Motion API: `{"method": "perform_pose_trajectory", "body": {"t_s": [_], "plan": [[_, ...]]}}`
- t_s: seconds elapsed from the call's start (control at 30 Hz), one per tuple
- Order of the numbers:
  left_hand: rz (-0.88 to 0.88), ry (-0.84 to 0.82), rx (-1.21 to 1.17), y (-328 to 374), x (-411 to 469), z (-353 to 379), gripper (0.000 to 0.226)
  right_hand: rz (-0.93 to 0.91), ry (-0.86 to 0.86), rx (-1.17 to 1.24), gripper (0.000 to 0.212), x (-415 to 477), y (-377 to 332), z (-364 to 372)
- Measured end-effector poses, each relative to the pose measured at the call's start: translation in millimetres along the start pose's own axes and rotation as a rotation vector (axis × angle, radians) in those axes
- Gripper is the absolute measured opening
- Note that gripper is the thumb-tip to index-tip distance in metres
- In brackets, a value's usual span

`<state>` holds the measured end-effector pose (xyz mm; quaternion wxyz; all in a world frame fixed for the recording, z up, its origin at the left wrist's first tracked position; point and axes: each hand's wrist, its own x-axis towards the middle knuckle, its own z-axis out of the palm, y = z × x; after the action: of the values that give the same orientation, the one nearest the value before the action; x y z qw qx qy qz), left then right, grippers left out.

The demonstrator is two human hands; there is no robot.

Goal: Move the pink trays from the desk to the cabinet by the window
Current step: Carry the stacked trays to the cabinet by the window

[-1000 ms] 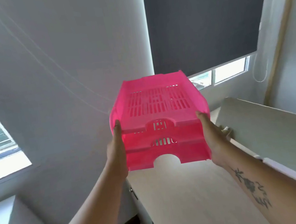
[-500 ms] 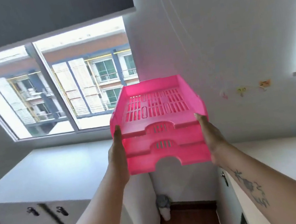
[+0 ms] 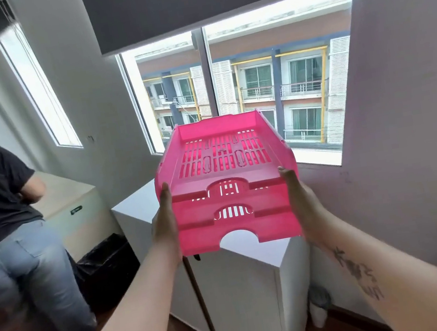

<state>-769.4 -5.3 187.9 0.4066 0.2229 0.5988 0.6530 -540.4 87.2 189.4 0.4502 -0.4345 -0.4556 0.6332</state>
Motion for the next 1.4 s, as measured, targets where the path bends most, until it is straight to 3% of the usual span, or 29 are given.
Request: {"method": "perform_pose_trajectory", "body": {"t_s": [0.2, 0.43, 0.77, 0.97, 1.2, 1.4], "plan": [[-0.044, 0.076, 0.008, 10.3, 83.8, -65.6, 0.103, 0.032, 0.019, 0.027, 0.052, 42.7, 30.9, 85.7], [-0.112, 0.039, -0.001, 17.0, 190.5, -116.8, 0.107, 0.020, 0.111, 0.016, 0.052, 110.4, 60.3, 173.6], [-0.150, -0.082, 0.045, -2.9, 280.2, -125.3, 0.096, 0.021, 0.236, -0.006, 0.053, 178.9, 112.1, 206.9], [-0.111, -0.176, 0.096, -15.3, 329.1, -128.7, 0.046, 0.004, 0.281, 0.016, 0.064, 196.6, 137.1, 222.1], [-0.165, -0.378, 0.153, -26.2, 400.3, -141.3, 0.058, -0.015, 0.482, 0.021, 0.079, 212.9, 170.2, 259.1], [-0.211, -0.503, 0.190, -28.0, 440.9, -147.0, 0.063, -0.003, 0.637, -0.035, 0.075, 225.6, 184.3, 286.6]]}}
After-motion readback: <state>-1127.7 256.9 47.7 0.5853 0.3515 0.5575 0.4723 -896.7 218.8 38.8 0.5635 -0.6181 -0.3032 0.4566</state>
